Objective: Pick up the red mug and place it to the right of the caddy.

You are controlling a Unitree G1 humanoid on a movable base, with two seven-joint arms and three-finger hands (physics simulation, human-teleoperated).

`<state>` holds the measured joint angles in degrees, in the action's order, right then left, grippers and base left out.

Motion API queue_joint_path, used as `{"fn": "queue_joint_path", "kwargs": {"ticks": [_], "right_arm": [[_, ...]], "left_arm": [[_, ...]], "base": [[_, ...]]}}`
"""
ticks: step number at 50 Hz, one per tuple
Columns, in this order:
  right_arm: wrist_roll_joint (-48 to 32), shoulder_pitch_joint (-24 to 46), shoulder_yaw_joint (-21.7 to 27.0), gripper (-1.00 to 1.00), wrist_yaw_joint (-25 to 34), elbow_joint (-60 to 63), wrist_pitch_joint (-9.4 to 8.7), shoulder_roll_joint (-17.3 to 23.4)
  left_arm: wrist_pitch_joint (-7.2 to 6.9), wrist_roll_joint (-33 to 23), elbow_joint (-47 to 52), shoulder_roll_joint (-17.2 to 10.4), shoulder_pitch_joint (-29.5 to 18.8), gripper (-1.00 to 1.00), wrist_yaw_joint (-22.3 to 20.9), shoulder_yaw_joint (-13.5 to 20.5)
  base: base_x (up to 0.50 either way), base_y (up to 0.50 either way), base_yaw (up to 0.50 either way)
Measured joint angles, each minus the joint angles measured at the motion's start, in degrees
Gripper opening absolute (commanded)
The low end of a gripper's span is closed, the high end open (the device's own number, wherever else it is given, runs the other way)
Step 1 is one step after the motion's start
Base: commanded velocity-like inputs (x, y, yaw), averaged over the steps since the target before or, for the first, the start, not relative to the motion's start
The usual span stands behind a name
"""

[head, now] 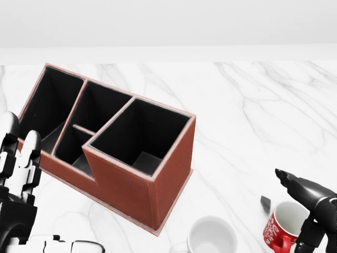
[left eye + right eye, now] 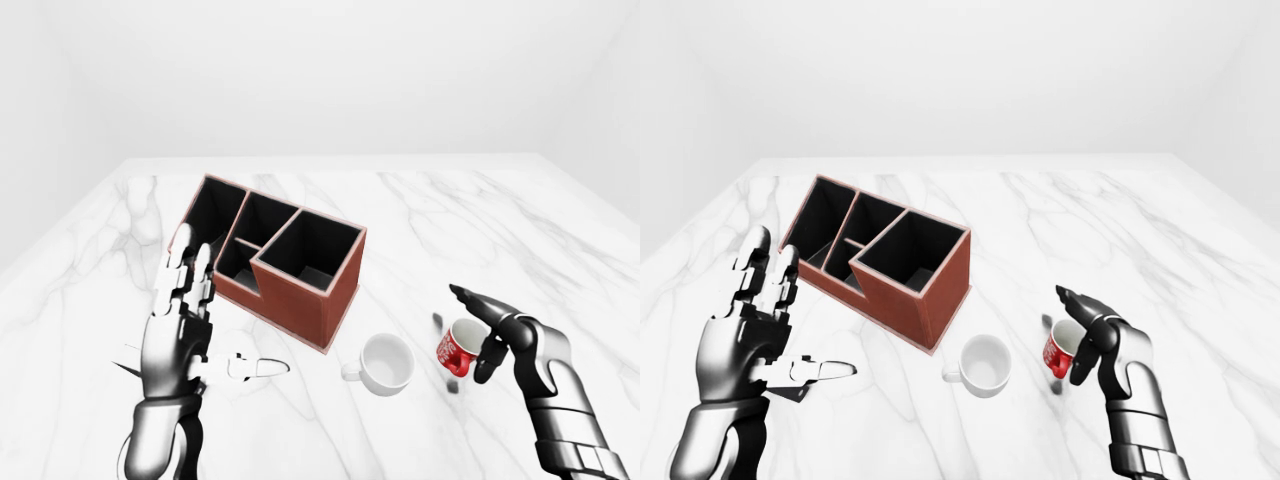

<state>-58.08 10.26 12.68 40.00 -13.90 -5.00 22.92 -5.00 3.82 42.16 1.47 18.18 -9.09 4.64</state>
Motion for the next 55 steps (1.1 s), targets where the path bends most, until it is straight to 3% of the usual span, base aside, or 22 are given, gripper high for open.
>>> {"fn": "queue_joint_path", "kwargs": {"ticks": [19, 20, 21, 22, 55], "right_arm": [[0.5, -0.8, -0.1, 1.00, 0.0, -1.1, 0.00, 0.0], [0.5, -0.9, -0.1, 0.89, 0.0, -1.1, 0.00, 0.0], [0.5, -1.0, -0.1, 0.32, 0.0, -1.2, 0.00, 0.0], [0.5, -1.0, 0.0, -1.00, 0.0, -1.2, 0.00, 0.0], [-1.9, -2.6, 2.9, -1.00, 0.0, 5.2, 0.00, 0.9]], "left_arm": [[0.00, 0.0, 0.3, 0.0, 0.1, 1.00, 0.1, -0.1], [0.00, 0.0, 0.3, 0.0, 0.1, 1.00, 0.1, -0.1], [0.00, 0.0, 0.3, 0.0, 0.1, 1.00, 0.1, -0.2], [0.00, -0.1, 0.3, 0.0, 0.1, 1.00, 0.1, -0.2], [0.00, -0.1, 0.2, -0.1, 0.2, 1.00, 0.3, -0.8]], "base": [[0.00, 0.00, 0.00], [0.00, 0.00, 0.00], [0.00, 0.00, 0.00], [0.00, 0.00, 0.00], [0.00, 0.00, 0.00]]}}
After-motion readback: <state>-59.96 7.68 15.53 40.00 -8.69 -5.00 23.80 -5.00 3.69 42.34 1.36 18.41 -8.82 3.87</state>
